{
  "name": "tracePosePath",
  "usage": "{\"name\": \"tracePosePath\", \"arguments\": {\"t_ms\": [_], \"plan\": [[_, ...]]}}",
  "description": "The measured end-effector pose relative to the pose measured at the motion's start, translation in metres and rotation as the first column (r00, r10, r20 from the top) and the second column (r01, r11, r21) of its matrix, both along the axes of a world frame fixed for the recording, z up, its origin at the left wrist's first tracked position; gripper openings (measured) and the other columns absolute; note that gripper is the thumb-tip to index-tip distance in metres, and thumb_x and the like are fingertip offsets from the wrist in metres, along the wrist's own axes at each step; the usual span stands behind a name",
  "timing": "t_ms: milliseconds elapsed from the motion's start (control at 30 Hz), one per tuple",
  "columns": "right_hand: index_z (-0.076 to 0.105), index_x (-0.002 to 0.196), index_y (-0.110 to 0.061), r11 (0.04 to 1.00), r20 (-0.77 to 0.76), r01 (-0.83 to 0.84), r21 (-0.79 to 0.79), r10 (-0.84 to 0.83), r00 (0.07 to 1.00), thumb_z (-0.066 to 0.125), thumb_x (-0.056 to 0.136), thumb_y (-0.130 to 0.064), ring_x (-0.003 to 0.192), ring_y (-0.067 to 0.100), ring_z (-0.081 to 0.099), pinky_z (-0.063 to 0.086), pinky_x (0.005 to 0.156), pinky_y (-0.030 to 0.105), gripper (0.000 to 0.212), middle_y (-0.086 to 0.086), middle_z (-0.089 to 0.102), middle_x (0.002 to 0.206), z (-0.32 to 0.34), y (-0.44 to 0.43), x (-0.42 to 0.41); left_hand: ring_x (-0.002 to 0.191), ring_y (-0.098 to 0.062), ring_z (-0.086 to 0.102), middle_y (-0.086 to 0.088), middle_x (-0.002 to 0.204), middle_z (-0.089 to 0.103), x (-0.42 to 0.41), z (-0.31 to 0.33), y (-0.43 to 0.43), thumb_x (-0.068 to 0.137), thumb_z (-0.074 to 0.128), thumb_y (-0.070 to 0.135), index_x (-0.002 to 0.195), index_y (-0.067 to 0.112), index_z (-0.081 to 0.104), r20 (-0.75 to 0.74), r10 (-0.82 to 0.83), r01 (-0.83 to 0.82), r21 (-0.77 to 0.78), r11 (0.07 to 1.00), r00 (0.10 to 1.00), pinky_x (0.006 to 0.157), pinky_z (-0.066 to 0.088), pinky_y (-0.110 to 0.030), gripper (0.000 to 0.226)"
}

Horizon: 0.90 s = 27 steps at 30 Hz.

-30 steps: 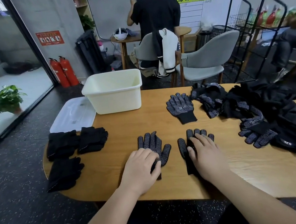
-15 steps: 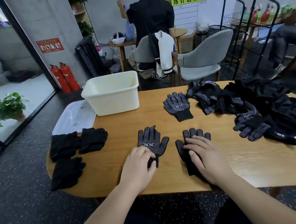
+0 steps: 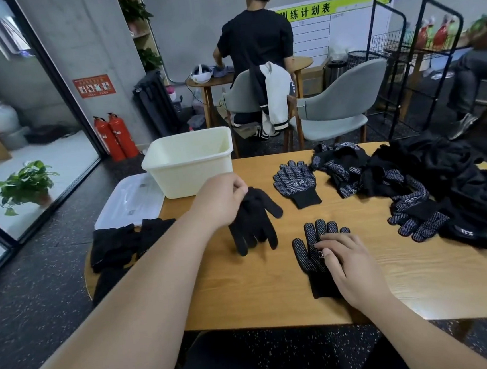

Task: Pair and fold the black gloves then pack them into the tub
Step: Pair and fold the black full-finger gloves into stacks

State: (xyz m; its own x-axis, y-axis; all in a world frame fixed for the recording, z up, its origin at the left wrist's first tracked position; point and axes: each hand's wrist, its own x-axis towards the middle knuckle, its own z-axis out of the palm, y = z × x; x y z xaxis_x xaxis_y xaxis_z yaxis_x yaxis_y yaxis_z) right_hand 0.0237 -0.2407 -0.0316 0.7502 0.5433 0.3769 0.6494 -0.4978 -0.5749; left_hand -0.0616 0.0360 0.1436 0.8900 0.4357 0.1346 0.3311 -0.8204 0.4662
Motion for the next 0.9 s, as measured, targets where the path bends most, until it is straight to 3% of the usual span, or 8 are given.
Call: {"name": "tracePosePath", "arguments": {"t_ms": [167,267,367,500,667,767,833,900], "plan": [[0.075,0.121,-0.029,1.0,0.001,0.013,-0.002,-0.013,1.0,0.044,0.109,-0.033,0.126,0.008,0.047,0.045,0.107,0.039,0.033,-0.018,0.061,0.129,0.0,0.0,0.0,0.091,-0.017,0.062,0.007,0.105,0.066,0.013,0.017,0.003,0.109,0.053,0.027,0.103,0.027,0.067,0.17,0.083,-0.102,0.107,0.989,0.982,0.082,0.055,-0.039,0.015],[0.074,0.122,-0.028,1.0,0.004,0.016,-0.015,-0.016,1.0,0.045,0.108,-0.035,0.126,0.009,0.046,0.045,0.108,0.038,0.034,-0.016,0.061,0.13,0.001,0.0,0.0,0.093,-0.015,0.056,0.01,0.106,0.057,0.003,0.004,-0.01,0.109,0.053,0.03,0.107,0.025,0.067,0.302,0.0,-0.074,0.235,0.969,0.953,0.082,0.048,-0.034,0.014],[0.073,0.125,-0.028,0.997,0.015,0.028,-0.074,-0.027,1.0,0.053,0.104,-0.036,0.126,0.008,0.045,0.046,0.109,0.037,0.03,-0.016,0.061,0.132,0.001,0.001,0.0,0.102,-0.018,0.056,0.007,0.112,0.058,-0.021,-0.037,-0.032,0.11,0.05,0.032,0.114,0.023,0.067,0.168,-0.154,0.093,0.326,0.941,0.974,0.09,0.047,-0.038,0.019],[0.072,0.125,-0.028,0.984,0.101,0.037,-0.177,-0.019,0.995,0.063,0.097,-0.04,0.124,0.011,0.049,0.049,0.105,0.036,0.032,-0.013,0.063,0.134,-0.002,0.002,0.0,0.116,-0.014,0.052,0.01,0.122,0.055,-0.053,-0.113,-0.059,0.111,0.047,0.042,0.121,0.026,0.064,-0.175,-0.233,0.272,0.251,0.929,0.957,0.102,0.042,-0.033,0.025],[0.063,0.139,-0.032,0.963,0.123,0.034,-0.266,-0.001,0.992,0.053,0.098,-0.055,0.139,0.015,0.043,0.044,0.113,0.039,0.048,-0.012,0.053,0.149,-0.001,0.003,0.001,0.128,-0.012,0.046,0.014,0.13,0.054,-0.054,-0.144,-0.06,0.112,0.039,0.042,0.131,0.03,0.064,-0.021,-0.13,0.13,0.275,0.953,0.991,0.108,0.037,-0.029,0.033],[0.033,0.161,-0.043,0.892,0.092,0.002,-0.453,0.044,0.995,0.029,0.101,-0.067,0.16,0.015,0.011,0.023,0.128,0.04,0.064,-0.012,0.02,0.173,-0.003,0.008,0.002,0.161,-0.018,0.008,0.004,0.173,0.019,-0.04,-0.149,-0.061,0.112,0.032,0.049,0.165,0.028,0.029,-0.122,-0.071,0.098,0.232,0.968,0.99,0.13,0.017,-0.039,0.056],[0.012,0.166,-0.045,0.827,0.072,-0.015,-0.563,0.067,0.995,0.012,0.102,-0.069,0.162,0.014,-0.01,0.006,0.132,0.039,0.067,-0.009,-0.003,0.176,-0.005,0.012,0.004,0.162,-0.019,-0.018,0.002,0.177,-0.012,-0.034,-0.155,-0.062,0.111,0.02,0.058,0.17,0.029,0.001,-0.262,-0.082,0.142,0.217,0.966,0.962,0.133,0.001,-0.044,0.068],[-0.001,0.165,-0.045,0.791,0.049,-0.025,-0.611,0.069,0.996,0.003,0.101,-0.072,0.159,0.015,-0.021,-0.002,0.132,0.041,0.07,-0.008,-0.016,0.174,-0.003,0.015,0.004,0.158,-0.02,-0.029,0.0,0.174,-0.025,-0.032,-0.163,-0.063,0.109,0.011,0.064,0.168,0.031,-0.011,-0.361,-0.089,0.177,0.218,0.96,0.928,0.132,-0.008,-0.045,0.071]]}}
